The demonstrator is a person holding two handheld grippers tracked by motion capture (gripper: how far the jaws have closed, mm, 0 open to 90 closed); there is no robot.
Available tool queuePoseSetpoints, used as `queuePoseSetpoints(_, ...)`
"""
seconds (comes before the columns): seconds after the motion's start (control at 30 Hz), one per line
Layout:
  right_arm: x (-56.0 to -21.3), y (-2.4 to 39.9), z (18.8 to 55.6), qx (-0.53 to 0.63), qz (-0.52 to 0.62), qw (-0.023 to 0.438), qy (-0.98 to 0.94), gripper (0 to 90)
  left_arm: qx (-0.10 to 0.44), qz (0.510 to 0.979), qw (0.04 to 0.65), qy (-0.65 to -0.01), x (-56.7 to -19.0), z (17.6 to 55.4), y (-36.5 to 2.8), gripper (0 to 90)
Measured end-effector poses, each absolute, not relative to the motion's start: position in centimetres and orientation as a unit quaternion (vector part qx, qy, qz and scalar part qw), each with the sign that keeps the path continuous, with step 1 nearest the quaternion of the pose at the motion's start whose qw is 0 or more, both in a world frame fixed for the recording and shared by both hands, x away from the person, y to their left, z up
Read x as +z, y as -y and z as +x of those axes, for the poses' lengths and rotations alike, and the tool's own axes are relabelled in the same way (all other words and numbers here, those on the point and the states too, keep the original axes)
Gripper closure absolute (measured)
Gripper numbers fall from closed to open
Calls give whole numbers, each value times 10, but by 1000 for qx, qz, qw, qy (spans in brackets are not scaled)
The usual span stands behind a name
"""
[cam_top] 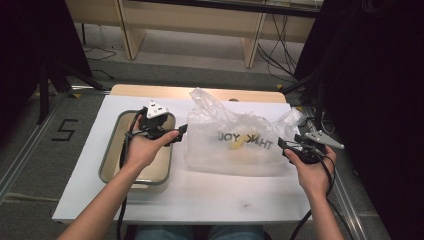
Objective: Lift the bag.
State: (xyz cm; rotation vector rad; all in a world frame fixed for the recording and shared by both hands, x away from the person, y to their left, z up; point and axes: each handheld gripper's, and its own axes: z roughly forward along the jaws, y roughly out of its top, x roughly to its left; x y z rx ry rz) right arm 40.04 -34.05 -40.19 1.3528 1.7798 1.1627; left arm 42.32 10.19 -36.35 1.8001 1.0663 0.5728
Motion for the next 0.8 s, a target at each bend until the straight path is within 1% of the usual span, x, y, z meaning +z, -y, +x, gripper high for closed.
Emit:
queuePoseSetpoints(0.13,-399,344,393,444,506,303,-675,316,230,741,465,-425,-367,416,-102,237)
queuePoseSetpoints(0.3,-400,350,382,443,499,288,-687,311,226,748,463,-419,-374,406,-105,240)
queuePoseSetpoints(0.8,-422,346,343,447,475,253,-715,309,214,769,459,-391,-395,375,-116,239)
